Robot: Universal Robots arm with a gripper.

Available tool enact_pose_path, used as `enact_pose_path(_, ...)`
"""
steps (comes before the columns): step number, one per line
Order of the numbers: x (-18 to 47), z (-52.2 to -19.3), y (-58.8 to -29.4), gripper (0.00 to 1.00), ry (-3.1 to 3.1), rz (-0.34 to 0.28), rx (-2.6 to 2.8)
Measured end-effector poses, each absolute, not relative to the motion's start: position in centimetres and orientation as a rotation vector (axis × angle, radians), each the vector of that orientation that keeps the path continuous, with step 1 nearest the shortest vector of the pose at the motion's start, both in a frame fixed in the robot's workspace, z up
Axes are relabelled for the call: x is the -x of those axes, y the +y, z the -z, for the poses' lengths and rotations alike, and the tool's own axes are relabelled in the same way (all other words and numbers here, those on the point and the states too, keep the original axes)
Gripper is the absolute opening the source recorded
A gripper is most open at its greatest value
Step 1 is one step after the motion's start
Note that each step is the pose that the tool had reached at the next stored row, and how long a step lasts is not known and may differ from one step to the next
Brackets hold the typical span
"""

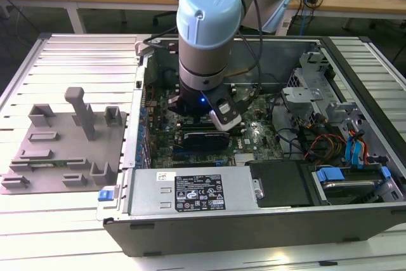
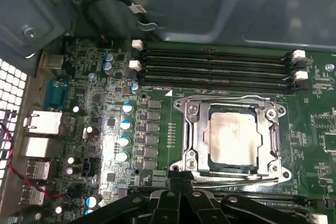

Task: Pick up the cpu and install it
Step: 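Install the second cpu locking lever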

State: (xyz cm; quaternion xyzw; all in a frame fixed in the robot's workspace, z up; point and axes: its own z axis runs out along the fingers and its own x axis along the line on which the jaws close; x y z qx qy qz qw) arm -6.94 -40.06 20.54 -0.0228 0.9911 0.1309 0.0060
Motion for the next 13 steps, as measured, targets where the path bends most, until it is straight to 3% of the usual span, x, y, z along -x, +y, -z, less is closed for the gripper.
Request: enact_pose_path(13, 8.0, -20.1, -39.6, 0.11, 3.088, -0.419, -0.072)
